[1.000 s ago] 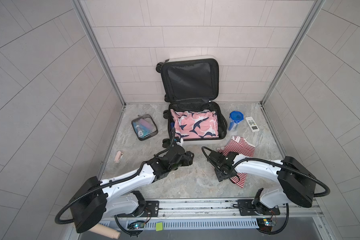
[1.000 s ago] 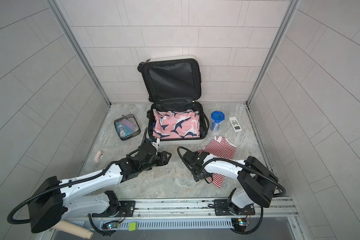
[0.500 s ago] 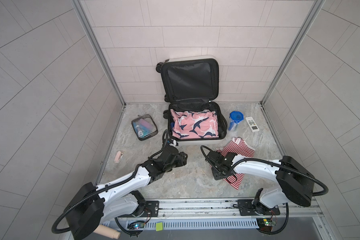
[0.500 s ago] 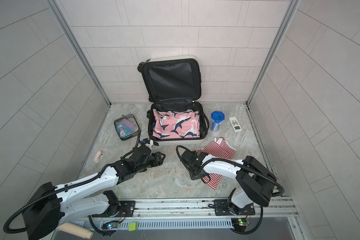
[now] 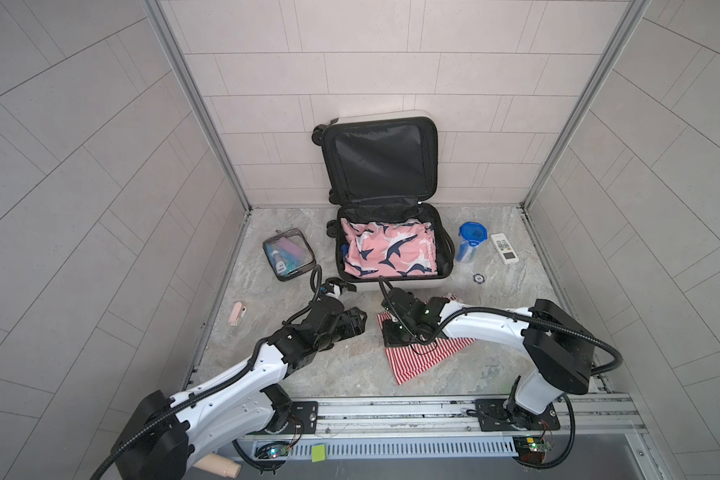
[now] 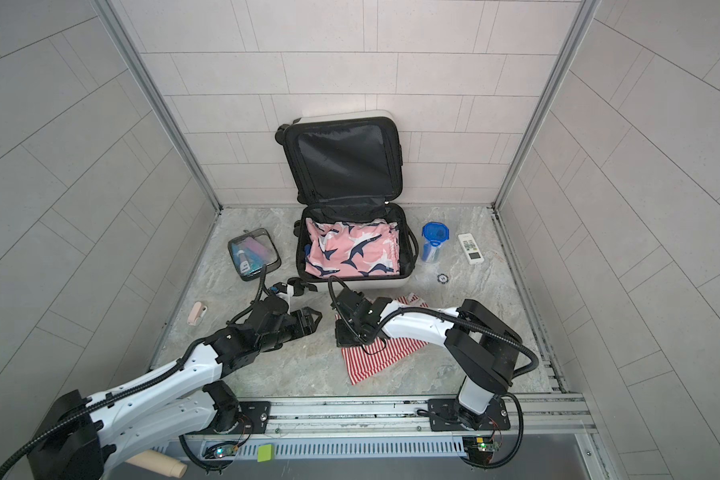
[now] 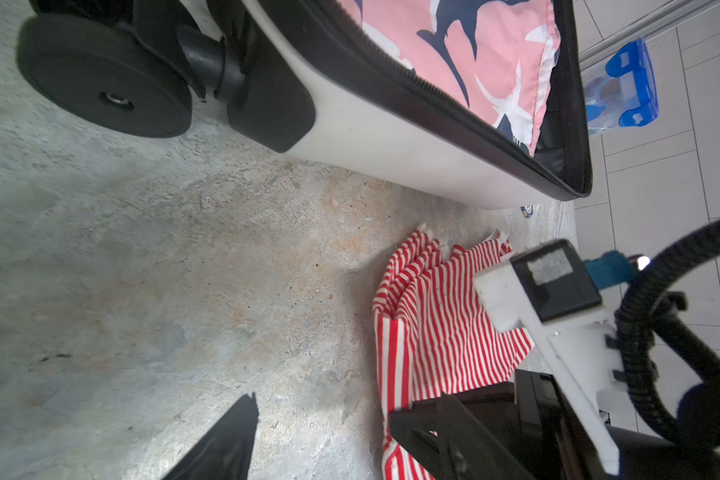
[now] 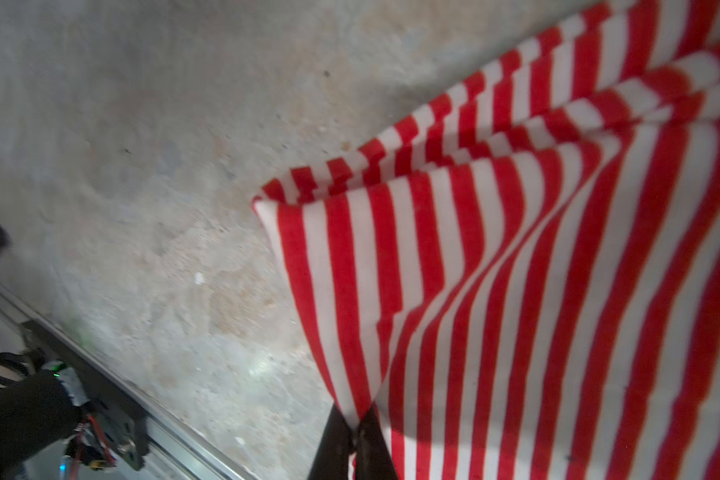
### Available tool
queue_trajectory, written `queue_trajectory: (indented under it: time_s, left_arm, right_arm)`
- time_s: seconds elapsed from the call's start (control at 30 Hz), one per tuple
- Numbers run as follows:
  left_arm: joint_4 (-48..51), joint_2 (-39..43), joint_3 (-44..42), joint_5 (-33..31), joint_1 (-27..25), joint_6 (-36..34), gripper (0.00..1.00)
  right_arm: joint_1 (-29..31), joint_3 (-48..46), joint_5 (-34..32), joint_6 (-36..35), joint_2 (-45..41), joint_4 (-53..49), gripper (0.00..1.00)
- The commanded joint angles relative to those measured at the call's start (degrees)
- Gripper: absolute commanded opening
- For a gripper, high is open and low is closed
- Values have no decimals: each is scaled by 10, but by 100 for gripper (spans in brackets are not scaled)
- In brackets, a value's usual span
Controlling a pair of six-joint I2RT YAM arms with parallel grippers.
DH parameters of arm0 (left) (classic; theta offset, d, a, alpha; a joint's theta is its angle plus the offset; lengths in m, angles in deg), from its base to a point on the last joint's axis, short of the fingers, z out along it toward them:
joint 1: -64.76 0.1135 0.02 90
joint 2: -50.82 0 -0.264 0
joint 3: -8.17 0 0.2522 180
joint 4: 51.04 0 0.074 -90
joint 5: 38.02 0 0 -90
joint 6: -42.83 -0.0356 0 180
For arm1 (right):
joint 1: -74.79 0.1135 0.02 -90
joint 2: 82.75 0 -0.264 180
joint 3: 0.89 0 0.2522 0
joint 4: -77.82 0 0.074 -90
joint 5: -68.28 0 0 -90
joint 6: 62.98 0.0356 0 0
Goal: Pack the luggage
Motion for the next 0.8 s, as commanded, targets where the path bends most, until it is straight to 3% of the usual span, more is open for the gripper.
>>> queue_trajectory:
  time_s: [0.0, 0.27, 0.6, 0.77]
  left_arm:
    - [18, 8, -10, 5, 3, 19, 74]
    - [8, -6, -16, 26, 3, 22, 76]
    - [-55, -85, -26, 90, -10, 49, 74]
    - [-107, -128, -36, 93, -29, 71, 74]
  right_arm:
    - [9, 28, 18, 45, 23, 57, 11]
    - [12, 46, 3, 27, 6, 25, 51]
    - [2, 53, -86, -52, -81, -125, 66]
    - [-46, 24, -131, -104, -134, -200, 71]
